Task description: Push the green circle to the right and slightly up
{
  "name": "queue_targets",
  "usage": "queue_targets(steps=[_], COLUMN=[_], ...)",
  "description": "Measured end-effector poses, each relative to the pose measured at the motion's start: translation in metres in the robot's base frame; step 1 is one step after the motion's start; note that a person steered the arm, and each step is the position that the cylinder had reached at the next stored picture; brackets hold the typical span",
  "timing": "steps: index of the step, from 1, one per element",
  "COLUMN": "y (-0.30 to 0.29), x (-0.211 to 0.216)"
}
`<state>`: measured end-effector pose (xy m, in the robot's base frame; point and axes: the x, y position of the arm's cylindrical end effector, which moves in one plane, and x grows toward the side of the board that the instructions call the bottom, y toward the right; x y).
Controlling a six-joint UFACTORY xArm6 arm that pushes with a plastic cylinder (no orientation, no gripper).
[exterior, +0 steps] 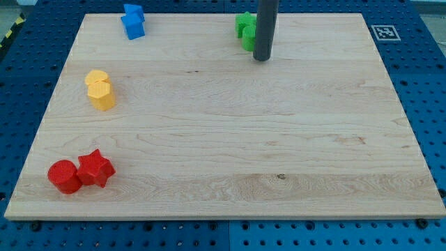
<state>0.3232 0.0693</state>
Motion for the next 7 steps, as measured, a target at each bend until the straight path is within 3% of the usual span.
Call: queue_targets(steps=[3, 7], y=[0.0, 0.0], x=[-0.03, -0.039])
